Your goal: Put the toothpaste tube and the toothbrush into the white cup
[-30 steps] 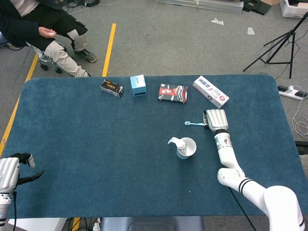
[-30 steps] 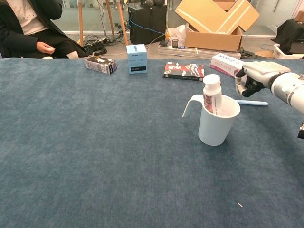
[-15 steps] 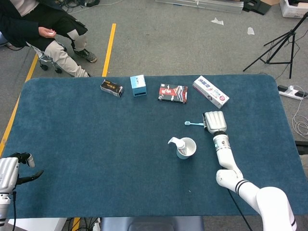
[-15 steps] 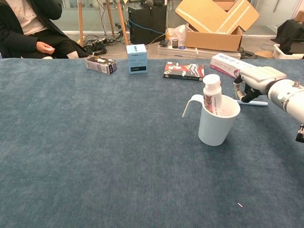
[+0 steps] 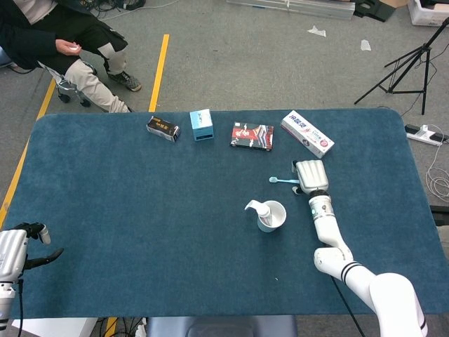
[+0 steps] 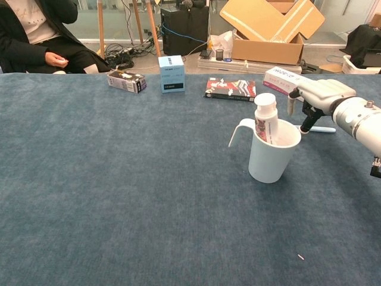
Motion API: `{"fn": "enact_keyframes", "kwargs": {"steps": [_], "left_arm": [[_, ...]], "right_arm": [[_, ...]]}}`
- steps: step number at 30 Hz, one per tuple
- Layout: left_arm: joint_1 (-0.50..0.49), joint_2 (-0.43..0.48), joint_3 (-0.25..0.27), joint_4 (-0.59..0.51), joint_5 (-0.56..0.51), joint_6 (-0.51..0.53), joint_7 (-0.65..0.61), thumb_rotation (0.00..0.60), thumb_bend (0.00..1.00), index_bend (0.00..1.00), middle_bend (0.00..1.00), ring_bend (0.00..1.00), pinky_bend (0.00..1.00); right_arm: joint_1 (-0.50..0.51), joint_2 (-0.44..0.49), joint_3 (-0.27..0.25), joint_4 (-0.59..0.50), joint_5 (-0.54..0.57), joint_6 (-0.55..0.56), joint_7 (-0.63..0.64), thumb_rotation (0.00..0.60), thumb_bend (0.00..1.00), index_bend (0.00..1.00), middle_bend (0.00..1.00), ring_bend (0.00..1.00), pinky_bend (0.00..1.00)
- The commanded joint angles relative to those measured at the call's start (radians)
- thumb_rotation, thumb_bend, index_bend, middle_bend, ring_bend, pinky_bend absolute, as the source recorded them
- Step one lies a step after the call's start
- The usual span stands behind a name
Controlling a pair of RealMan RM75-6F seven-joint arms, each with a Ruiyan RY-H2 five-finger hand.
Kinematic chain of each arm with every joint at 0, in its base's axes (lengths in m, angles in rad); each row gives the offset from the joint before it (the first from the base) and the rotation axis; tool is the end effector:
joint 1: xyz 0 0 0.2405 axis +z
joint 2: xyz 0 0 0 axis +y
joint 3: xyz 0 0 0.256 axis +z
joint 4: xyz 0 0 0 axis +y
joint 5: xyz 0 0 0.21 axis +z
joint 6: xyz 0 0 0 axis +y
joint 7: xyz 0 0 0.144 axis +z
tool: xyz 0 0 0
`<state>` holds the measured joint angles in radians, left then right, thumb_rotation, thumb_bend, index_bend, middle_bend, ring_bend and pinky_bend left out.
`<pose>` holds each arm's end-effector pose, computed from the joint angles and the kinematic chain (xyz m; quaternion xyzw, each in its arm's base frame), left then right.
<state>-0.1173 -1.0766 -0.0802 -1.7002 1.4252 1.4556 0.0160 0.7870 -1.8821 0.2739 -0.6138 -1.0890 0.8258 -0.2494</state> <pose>-0.2990 0.1956 0.1683 -0.5744 -0.4040 -0.3971 0.5909 -0.2468 -0.4280 -0.0251 0.6750 -0.3561 0.2702 0.5870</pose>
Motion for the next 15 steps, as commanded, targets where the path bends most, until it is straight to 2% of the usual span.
{"fn": "enact_keyframes", "kwargs": {"steps": [1,8,15], "left_arm": [[0.000,0.000,0.000,0.000,0.000,0.000,0.001,0.600,0.04,0.66,0.62,0.53,0.63],[0.001,0.002,-0.002,-0.001,-0.002,0.002,-0.003,0.600,0.04,0.66,0.62,0.53,0.63],[0.001,0.004,-0.003,-0.003,-0.001,0.005,-0.005,0.600,0.04,0.66,0.62,0.53,0.63]], "right_arm": [[0.001,-0.004,0.003,0.005,0.001,-0.007,0.001,0.600,0.12,0.47,1.00,1.00,1.00],[0.007,-0.022,0.028,0.027,0.029,-0.036,-0.009,0.600,0.21,0.49,1.00,1.00,1.00],[0.012,-0.029,0.047,0.035,0.056,-0.059,-0.030,0.600,0.23,0.51,1.00,1.00,1.00]]}}
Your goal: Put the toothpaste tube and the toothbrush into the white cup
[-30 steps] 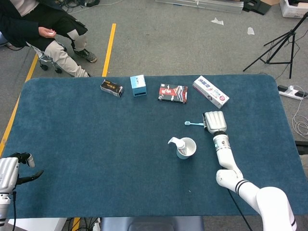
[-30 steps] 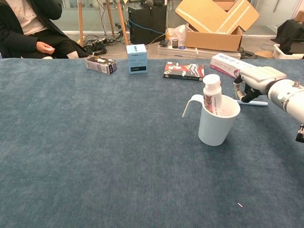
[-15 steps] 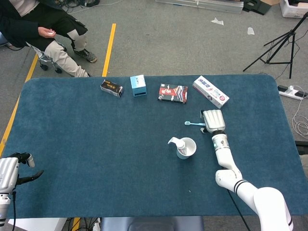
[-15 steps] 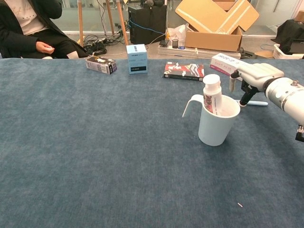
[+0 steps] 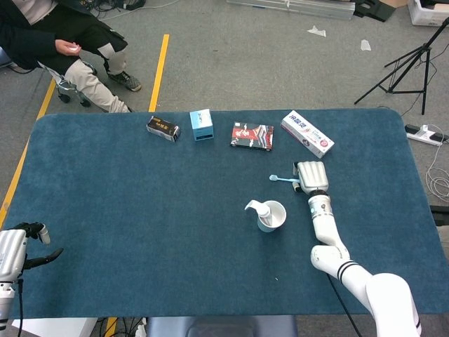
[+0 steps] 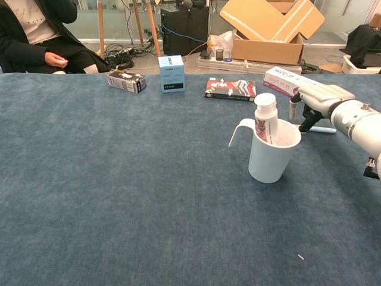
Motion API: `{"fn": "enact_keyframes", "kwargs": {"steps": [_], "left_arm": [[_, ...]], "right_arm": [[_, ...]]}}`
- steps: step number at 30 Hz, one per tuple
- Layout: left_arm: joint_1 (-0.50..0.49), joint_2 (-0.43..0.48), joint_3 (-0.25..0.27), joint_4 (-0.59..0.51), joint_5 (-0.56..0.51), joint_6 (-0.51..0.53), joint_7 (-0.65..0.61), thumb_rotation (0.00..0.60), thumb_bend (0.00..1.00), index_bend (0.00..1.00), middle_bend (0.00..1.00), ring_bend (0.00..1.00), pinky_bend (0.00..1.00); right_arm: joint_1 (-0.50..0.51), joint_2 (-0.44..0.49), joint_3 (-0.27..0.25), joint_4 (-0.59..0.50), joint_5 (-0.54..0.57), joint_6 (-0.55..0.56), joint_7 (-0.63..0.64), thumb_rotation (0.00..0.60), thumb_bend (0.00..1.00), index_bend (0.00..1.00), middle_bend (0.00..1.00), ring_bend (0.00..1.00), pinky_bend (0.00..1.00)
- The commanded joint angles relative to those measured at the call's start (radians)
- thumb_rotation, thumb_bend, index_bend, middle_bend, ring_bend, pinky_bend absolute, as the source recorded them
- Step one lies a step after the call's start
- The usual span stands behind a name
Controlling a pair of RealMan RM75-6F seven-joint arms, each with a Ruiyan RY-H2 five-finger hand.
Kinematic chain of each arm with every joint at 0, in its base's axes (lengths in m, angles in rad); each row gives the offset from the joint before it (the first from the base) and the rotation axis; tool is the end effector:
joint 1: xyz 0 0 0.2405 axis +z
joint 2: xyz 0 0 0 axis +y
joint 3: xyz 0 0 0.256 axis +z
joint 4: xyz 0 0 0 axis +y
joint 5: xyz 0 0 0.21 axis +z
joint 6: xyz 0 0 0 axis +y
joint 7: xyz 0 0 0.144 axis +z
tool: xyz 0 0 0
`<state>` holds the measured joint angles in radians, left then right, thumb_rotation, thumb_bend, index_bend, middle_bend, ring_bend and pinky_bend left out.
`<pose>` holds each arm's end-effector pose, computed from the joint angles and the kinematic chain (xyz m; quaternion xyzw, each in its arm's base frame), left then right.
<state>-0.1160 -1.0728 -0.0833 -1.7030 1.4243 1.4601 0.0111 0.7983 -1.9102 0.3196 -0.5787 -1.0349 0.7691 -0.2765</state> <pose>-0.2986 0.1958 0.1703 -0.5716 -0.4034 -0.4001 0.5920 -0.2500 -0.4316 -0.0311 0.6598 -0.3891 0.2578 0.5889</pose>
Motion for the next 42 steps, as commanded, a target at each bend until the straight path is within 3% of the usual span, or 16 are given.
{"fn": "enact_keyframes", "kwargs": {"steps": [1,19,31,42], "left_arm": [[0.000,0.000,0.000,0.000,0.000,0.000,0.000,0.600,0.04,0.66,0.62,0.53,0.63],[0.001,0.002,-0.002,-0.001,-0.001,0.001,-0.004,0.600,0.04,0.66,0.62,0.53,0.63],[0.001,0.002,-0.002,-0.002,-0.003,0.000,-0.003,0.600,0.04,0.66,0.62,0.53,0.63],[0.000,-0.001,0.000,0.001,-0.002,-0.002,0.002,0.600,0.04,0.66,0.62,0.53,0.63]], "right_arm": [[0.000,0.000,0.002,-0.002,0.003,-0.004,-0.005,0.600,0.23,0.51,1.00,1.00,1.00],[0.000,-0.009,0.008,0.003,0.012,-0.022,-0.016,0.600,0.26,0.54,1.00,1.00,1.00],[-0.003,-0.011,0.006,0.010,0.003,-0.020,-0.010,0.600,0.30,0.62,1.00,1.00,1.00],[-0.024,0.049,0.016,-0.090,-0.016,0.036,0.025,0.600,0.30,0.64,1.00,1.00,1.00]]}}
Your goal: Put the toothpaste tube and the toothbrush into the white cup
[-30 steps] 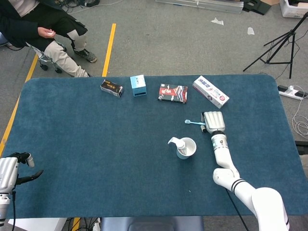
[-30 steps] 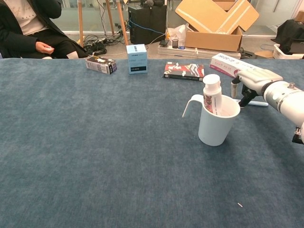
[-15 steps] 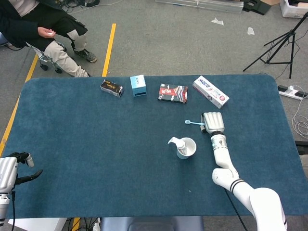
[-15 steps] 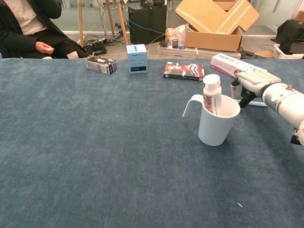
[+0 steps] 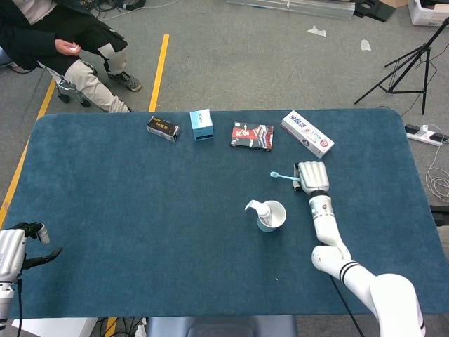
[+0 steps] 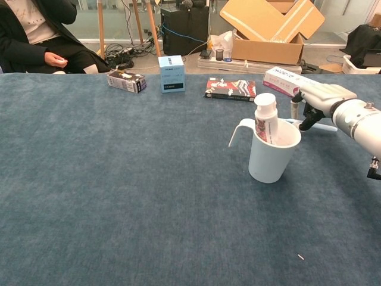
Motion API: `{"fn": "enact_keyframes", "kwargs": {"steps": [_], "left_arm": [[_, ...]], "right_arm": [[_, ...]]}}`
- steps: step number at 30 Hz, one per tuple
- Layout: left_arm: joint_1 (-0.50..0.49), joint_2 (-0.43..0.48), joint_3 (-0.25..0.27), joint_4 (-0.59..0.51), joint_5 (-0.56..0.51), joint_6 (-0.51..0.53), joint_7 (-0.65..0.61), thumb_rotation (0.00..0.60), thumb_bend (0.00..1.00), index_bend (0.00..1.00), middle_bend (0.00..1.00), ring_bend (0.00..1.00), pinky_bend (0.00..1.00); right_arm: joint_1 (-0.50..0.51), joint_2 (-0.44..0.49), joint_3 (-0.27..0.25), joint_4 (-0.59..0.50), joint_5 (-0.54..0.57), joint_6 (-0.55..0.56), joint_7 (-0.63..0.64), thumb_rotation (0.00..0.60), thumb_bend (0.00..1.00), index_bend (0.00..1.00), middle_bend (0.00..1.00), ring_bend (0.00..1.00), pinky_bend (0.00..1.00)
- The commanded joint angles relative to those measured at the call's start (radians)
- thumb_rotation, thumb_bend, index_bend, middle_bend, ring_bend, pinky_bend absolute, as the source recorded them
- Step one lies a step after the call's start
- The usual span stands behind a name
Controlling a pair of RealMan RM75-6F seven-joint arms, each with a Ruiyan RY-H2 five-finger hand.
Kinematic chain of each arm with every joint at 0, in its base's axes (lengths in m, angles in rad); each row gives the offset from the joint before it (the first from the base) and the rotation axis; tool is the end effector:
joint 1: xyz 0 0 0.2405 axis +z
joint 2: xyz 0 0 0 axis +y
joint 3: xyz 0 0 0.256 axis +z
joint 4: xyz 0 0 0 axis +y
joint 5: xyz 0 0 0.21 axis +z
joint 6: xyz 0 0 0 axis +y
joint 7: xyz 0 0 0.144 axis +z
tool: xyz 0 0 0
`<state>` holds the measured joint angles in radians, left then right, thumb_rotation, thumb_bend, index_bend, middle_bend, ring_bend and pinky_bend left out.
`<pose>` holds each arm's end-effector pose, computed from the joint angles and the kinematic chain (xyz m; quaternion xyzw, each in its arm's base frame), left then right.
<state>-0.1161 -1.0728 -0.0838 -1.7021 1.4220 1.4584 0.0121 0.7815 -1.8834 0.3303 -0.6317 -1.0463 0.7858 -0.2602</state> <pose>-0.2991 0.1960 0.1704 -0.5715 -0.4037 -0.3989 0.5927 -0.2485 -0.4294 -0.0263 0.6539 -0.3963 0.2735 0.5836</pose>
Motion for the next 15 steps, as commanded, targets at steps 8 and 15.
{"fn": "enact_keyframes", "kwargs": {"steps": [8,15], "left_arm": [[-0.001,-0.005,0.003,0.004,0.000,-0.004,0.008,0.600,0.04,0.66,0.62,0.53,0.63],[-0.002,-0.010,0.006,0.008,-0.001,-0.009,0.015,0.600,0.04,0.66,0.62,0.53,0.63]], "right_arm": [[-0.039,0.124,0.027,-0.237,0.001,0.089,0.003,0.600,0.30,0.64,1.00,1.00,1.00],[-0.075,0.238,0.067,-0.469,0.044,0.153,-0.015,0.600,0.30,0.64,1.00,1.00,1.00]]}}
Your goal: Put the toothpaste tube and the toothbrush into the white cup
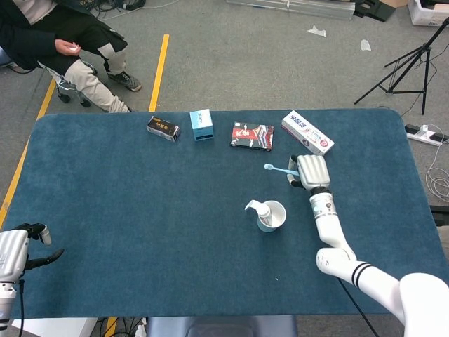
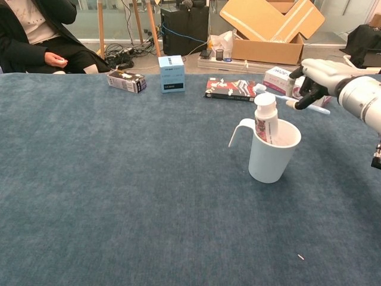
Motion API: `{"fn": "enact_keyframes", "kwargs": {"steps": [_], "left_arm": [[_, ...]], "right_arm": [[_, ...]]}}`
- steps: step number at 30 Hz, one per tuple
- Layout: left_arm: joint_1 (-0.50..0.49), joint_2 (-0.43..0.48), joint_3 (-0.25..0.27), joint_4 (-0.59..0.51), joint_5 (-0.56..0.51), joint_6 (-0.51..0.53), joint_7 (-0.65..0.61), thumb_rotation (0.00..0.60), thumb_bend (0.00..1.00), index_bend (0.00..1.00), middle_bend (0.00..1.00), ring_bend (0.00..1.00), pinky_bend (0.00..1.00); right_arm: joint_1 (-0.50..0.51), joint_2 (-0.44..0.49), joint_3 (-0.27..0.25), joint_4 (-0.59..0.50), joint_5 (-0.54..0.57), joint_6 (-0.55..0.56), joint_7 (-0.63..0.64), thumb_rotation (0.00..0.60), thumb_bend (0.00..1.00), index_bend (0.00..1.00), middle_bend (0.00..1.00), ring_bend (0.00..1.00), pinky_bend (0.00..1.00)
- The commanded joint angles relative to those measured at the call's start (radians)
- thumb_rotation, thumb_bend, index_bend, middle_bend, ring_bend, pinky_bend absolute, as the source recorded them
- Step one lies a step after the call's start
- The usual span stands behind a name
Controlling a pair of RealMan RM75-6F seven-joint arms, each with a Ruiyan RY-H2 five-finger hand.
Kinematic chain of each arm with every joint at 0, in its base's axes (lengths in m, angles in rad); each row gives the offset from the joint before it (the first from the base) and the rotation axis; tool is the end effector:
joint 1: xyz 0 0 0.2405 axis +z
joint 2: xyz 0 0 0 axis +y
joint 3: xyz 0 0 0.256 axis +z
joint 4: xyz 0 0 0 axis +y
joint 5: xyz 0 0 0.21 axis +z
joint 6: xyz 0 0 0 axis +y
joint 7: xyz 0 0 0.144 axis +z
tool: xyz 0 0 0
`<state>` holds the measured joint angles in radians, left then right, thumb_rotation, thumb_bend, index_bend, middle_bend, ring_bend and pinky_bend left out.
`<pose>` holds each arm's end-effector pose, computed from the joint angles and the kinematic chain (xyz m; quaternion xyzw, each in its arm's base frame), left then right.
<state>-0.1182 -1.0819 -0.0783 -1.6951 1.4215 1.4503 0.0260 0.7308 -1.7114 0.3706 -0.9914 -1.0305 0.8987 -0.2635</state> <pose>-0.3004 0.1956 0.1663 -0.5767 -0.4039 -0.3916 0.5924 -0.2148 -0.4200 0.0074 0.6287 -0.4131 0.3587 0.5527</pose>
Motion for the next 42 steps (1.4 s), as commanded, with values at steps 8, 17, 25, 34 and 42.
{"fn": "enact_keyframes", "kwargs": {"steps": [8,17,25,34,42], "left_arm": [[-0.001,-0.004,-0.002,0.006,-0.005,-0.001,0.004,0.600,0.04,0.66,0.62,0.53,0.63],[-0.001,-0.008,0.000,0.009,-0.007,-0.004,0.010,0.600,0.04,0.66,0.62,0.53,0.63],[-0.002,-0.010,0.000,0.014,-0.010,-0.007,0.011,0.600,0.04,0.66,0.62,0.53,0.63],[-0.002,-0.012,0.001,0.016,-0.010,-0.008,0.013,0.600,0.04,0.66,0.62,0.53,0.63],[-0.002,-0.012,-0.001,0.016,-0.012,-0.007,0.011,0.600,0.04,0.66,0.62,0.53,0.63]], "right_arm": [[-0.049,0.181,0.078,-0.356,0.121,0.091,-0.038,0.600,0.30,0.64,1.00,1.00,1.00],[-0.076,0.276,0.081,-0.589,0.210,0.125,-0.047,0.600,0.30,0.64,1.00,1.00,1.00],[-0.098,0.337,0.065,-0.761,0.231,0.141,-0.003,0.600,0.30,0.64,1.00,1.00,1.00],[-0.119,0.377,0.037,-0.858,0.229,0.145,0.061,0.600,0.30,0.64,1.00,1.00,1.00],[-0.138,0.383,0.032,-0.877,0.228,0.131,0.176,0.600,0.30,0.64,1.00,1.00,1.00]]}}
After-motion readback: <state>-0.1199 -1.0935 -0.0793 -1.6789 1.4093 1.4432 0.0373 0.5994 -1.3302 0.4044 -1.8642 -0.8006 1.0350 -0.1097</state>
